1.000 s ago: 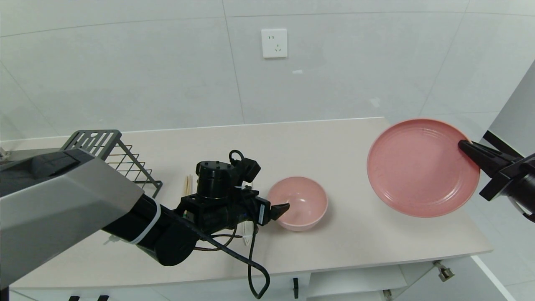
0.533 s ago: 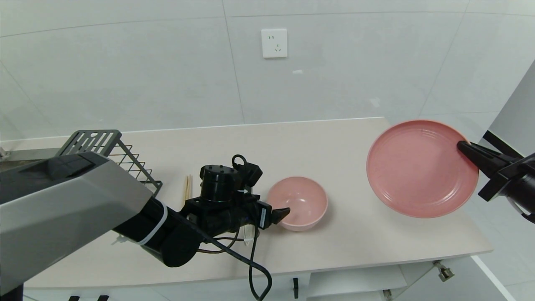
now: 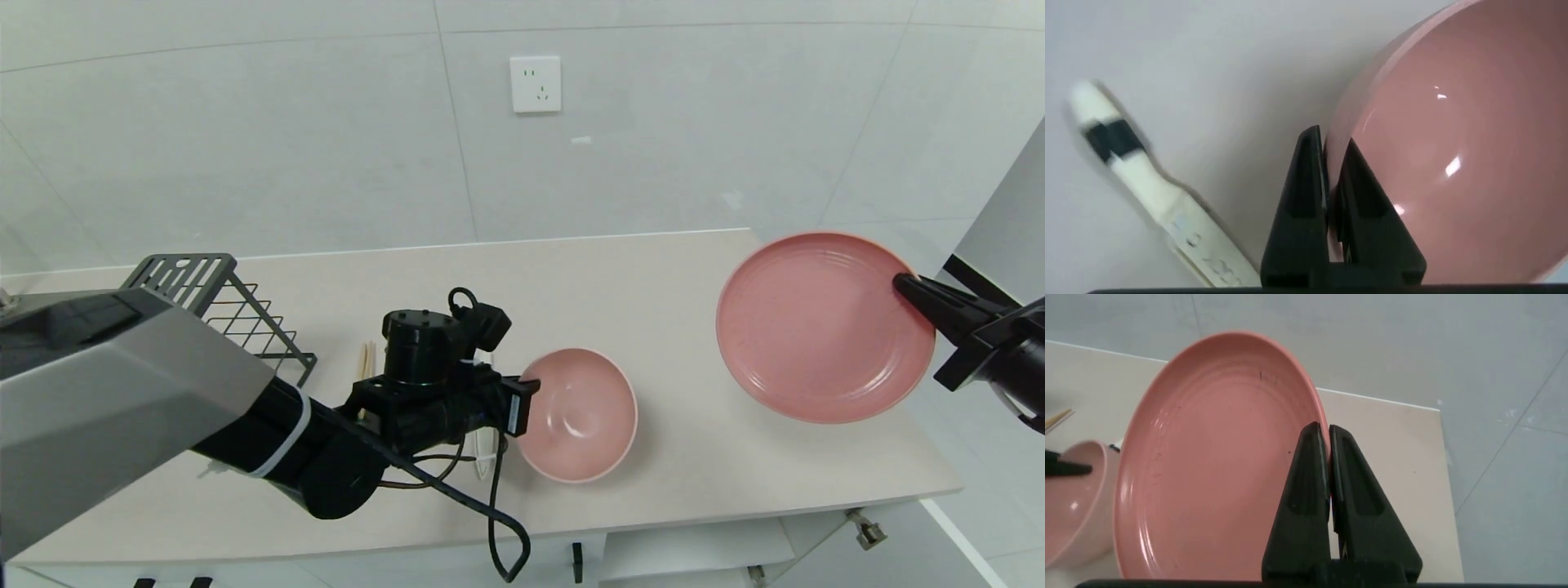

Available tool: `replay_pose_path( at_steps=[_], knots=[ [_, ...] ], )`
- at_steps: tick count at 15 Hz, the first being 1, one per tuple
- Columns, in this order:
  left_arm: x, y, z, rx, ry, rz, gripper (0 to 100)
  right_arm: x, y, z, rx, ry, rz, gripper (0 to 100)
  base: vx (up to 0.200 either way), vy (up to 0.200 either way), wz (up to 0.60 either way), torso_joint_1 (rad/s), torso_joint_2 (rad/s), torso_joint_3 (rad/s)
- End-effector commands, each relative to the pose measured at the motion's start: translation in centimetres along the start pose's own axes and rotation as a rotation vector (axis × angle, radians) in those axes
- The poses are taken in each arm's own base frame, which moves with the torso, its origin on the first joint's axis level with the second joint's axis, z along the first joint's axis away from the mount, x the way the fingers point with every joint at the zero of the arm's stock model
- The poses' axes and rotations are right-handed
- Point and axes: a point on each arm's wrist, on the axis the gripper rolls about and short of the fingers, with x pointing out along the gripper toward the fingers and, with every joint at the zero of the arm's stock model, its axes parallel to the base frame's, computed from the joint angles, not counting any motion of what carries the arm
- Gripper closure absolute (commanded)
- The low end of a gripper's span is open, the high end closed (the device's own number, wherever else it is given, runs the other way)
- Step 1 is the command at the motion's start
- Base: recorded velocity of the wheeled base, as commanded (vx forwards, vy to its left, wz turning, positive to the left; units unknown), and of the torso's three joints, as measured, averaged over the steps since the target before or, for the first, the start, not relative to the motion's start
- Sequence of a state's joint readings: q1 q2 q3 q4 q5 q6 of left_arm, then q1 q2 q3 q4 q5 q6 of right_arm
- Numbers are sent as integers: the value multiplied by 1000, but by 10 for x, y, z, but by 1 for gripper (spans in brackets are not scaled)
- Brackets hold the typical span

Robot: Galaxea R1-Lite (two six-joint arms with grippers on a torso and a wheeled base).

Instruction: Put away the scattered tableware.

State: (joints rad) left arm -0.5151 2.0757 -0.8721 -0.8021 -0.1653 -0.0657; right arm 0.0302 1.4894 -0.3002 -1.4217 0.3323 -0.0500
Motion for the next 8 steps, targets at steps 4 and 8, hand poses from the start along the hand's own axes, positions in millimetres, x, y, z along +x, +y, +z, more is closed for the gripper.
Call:
replay_pose_path(
  at_steps=[4, 8],
  knots=[
    [-50, 5, 57, 35, -267, 25, 100, 0, 0, 1, -3, -6, 1, 100, 0, 0, 0, 0, 0, 0],
    [-86, 13, 75, 63, -425, 66, 100, 2, -1, 8, -6, -34, -1, 100, 0, 0, 0, 0, 0, 0]
  ],
)
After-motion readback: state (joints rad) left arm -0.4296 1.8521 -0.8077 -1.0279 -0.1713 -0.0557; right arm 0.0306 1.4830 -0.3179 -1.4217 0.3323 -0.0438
